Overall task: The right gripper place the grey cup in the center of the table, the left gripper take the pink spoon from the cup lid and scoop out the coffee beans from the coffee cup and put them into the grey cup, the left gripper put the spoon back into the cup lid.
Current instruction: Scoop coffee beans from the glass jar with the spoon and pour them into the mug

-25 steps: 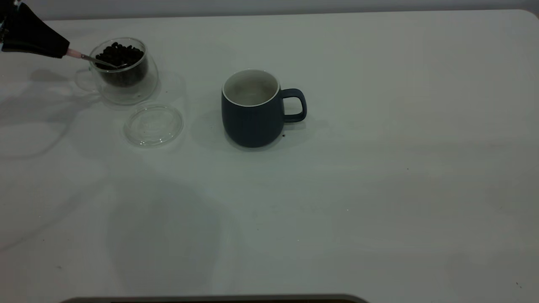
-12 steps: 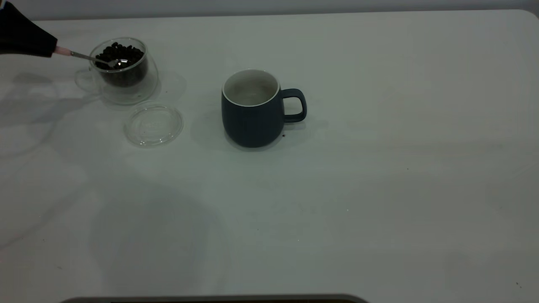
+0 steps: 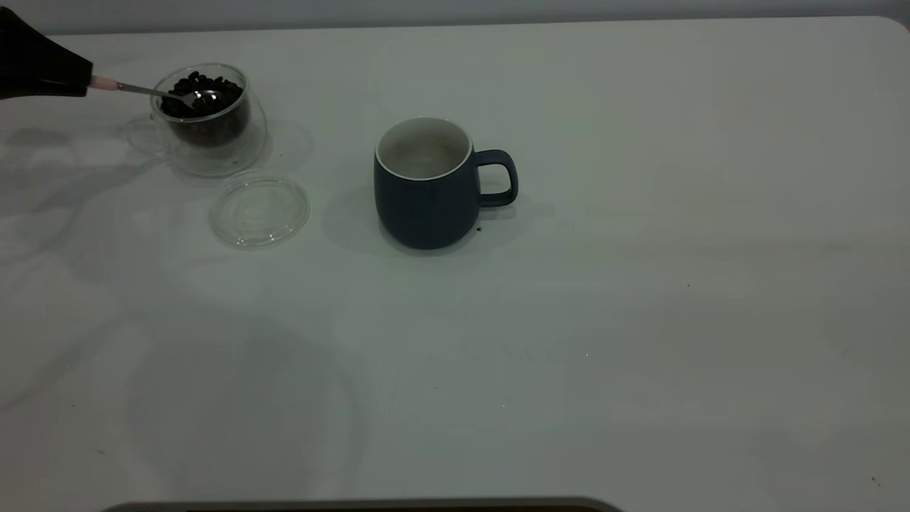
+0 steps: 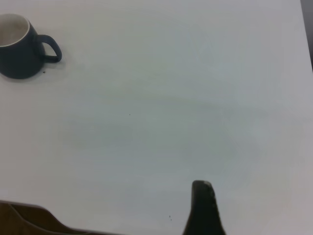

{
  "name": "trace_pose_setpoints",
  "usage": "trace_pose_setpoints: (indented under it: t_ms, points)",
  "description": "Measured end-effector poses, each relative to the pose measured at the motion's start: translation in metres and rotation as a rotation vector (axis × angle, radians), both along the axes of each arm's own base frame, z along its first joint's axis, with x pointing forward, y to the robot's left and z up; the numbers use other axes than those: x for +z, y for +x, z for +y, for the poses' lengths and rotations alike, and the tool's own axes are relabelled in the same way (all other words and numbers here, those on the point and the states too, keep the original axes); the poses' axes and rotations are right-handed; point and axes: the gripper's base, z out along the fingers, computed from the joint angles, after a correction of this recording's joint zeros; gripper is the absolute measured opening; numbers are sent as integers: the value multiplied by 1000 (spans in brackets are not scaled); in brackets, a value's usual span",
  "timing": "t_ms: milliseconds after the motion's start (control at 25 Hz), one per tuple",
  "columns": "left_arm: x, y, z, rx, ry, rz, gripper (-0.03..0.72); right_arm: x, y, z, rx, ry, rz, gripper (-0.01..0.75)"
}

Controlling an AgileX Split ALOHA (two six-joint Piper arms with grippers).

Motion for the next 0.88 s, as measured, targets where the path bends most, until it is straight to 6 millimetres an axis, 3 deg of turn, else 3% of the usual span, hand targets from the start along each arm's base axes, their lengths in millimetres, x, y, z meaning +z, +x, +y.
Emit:
trace_pose_setpoints:
  t_ms: [200, 480, 880]
  points:
    - [-4, -4, 6, 18, -62, 20, 121, 0, 0, 0, 0, 0, 0, 591]
    - [-26, -4, 7, 83, -150, 46, 120, 0, 0, 0, 0, 0, 0, 591]
    - [-26, -4, 17, 149, -192, 43, 119, 0, 0, 0, 0, 0, 0, 591]
